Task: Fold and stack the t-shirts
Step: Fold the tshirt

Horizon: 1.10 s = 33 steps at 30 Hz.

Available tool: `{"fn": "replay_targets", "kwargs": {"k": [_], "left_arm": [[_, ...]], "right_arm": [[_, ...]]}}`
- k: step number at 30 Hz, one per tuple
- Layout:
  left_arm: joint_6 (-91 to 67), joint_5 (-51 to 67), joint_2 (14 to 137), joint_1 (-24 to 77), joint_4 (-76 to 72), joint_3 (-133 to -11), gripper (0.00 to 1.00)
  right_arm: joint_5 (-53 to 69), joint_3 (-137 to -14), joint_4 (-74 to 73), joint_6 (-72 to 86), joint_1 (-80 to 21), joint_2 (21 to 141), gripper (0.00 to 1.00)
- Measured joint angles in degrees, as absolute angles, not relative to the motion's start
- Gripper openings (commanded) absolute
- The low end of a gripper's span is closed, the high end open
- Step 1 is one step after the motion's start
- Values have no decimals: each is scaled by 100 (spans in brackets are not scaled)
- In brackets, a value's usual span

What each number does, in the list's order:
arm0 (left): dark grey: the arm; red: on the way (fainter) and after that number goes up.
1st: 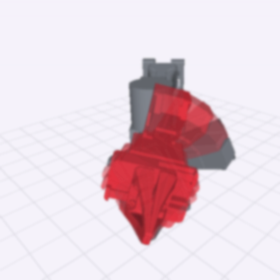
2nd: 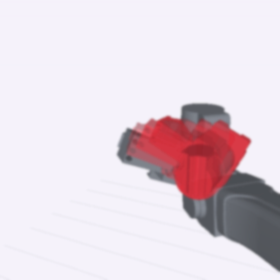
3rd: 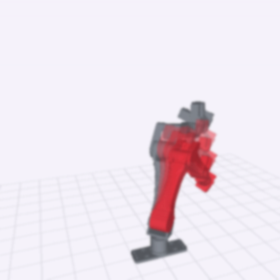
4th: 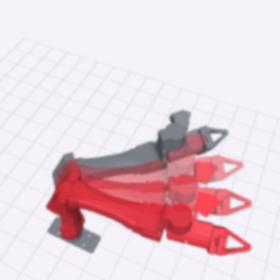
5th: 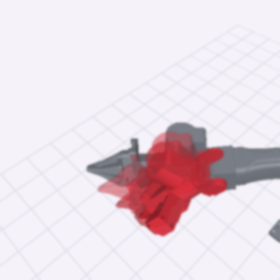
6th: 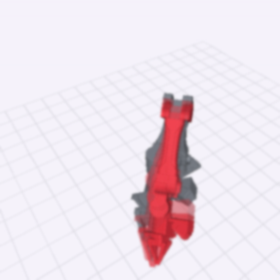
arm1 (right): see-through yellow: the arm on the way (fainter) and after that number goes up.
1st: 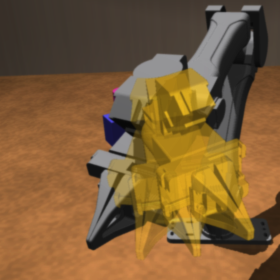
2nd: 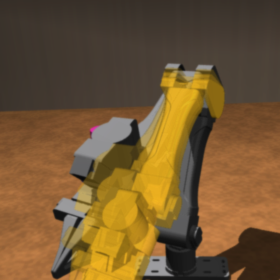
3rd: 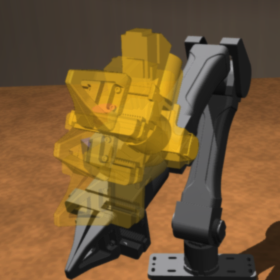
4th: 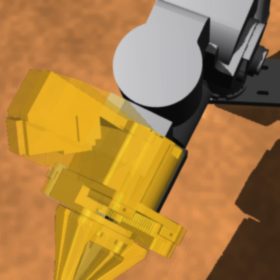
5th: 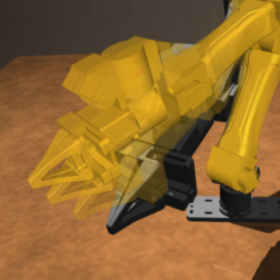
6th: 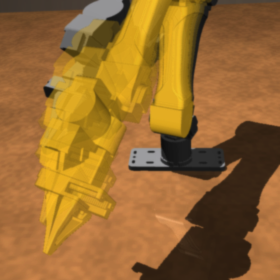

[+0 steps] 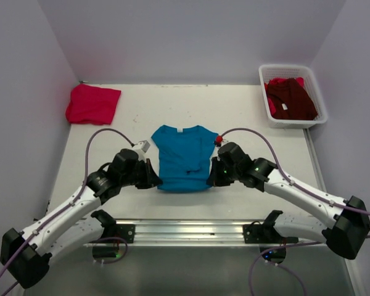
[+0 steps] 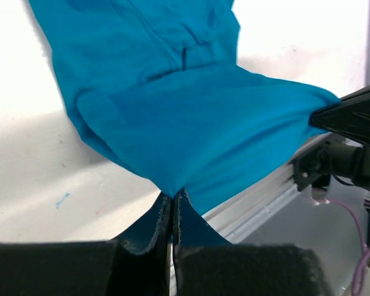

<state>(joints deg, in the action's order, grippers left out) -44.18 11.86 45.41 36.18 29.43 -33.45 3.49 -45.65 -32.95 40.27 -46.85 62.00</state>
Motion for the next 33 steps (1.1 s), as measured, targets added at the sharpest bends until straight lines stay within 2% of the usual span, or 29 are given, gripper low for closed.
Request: {"fn": "replay_targets", "kwargs": {"k": [8,21,33], "left_arm": [[-3911,871,5616,3395,2298,-3485,0],[-3164,1022,7356,2504,1216,-4335,0],[-2886,1485,9546,1914,746,-5944,0]], "right_arm": [[-331,-5162,-3295,3695,-4622,7328,0],[-484,-6392,-3048,3041,-3704,8506,0],[-526,-7852,-3063,2545,-3216,10206,0]]}}
